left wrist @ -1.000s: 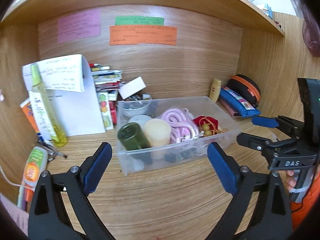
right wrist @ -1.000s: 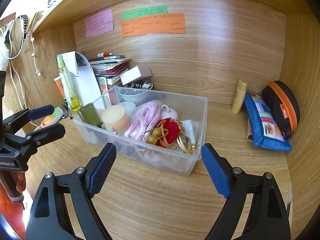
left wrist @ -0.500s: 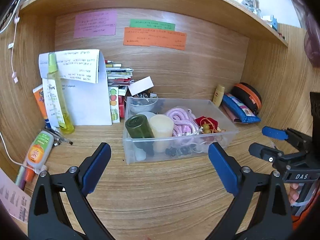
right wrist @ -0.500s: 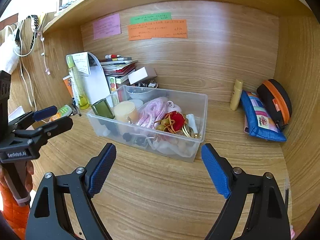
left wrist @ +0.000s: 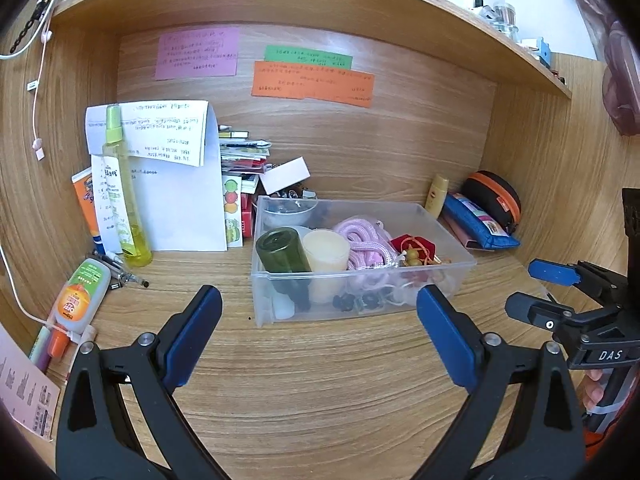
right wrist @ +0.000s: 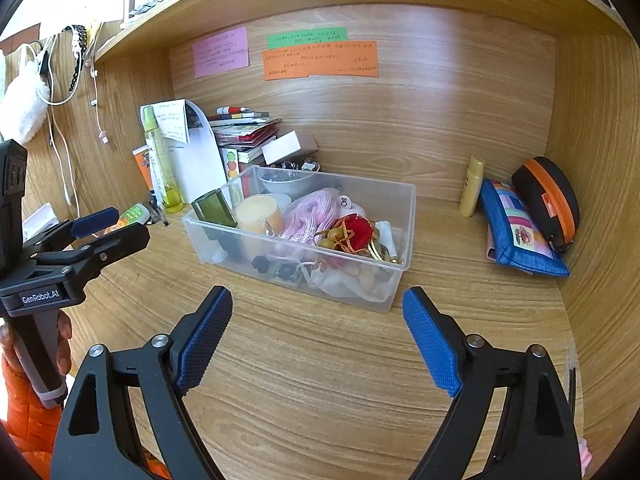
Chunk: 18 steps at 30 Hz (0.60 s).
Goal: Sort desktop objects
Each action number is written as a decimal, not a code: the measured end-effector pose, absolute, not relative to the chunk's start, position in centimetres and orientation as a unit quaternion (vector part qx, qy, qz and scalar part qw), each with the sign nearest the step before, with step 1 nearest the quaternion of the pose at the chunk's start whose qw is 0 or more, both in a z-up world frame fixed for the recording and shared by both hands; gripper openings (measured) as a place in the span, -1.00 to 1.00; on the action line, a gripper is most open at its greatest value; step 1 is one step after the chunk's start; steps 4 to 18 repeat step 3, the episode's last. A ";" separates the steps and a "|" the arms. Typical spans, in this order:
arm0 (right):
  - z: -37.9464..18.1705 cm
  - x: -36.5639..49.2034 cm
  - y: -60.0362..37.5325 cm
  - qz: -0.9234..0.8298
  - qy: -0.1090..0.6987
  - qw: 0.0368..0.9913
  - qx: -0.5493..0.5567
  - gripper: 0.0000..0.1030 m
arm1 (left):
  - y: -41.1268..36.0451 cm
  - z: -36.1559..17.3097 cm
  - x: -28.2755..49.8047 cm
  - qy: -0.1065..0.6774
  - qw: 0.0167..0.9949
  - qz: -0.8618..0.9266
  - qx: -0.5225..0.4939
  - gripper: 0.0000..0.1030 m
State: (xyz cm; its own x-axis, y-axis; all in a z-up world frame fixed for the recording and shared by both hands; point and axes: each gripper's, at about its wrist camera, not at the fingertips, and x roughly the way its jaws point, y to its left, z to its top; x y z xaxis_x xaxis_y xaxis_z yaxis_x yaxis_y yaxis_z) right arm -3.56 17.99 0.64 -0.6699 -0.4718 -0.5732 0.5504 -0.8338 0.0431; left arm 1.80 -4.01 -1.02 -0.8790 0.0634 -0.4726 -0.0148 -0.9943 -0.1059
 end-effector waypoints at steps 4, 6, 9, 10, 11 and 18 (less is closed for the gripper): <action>0.4 -3.7 18.0 -0.910 0.067 0.280 0.297 0.66 | -3.8 -1.2 1.6 -0.046 0.012 0.966 -0.254 0.93; 0.4 -3.7 18.0 -0.910 0.067 0.280 0.297 0.66 | -3.8 -1.2 1.6 -0.046 0.012 0.966 -0.254 0.93; 0.4 -3.7 18.0 -0.910 0.067 0.280 0.297 0.66 | -3.8 -1.2 1.6 -0.046 0.012 0.966 -0.254 0.93; 0.4 -3.7 18.0 -0.910 0.067 0.280 0.297 0.66 | -3.8 -1.2 1.6 -0.046 0.012 0.966 -0.254 0.93; 0.4 -3.7 18.0 -0.910 0.067 0.280 0.297 0.66 | -3.8 -1.2 1.6 -0.046 0.012 0.966 -0.254 0.93; 0.4 -3.7 18.0 -0.910 0.067 0.280 0.297 0.66 | -3.8 -1.2 1.6 -0.046 0.012 0.966 -0.254 0.93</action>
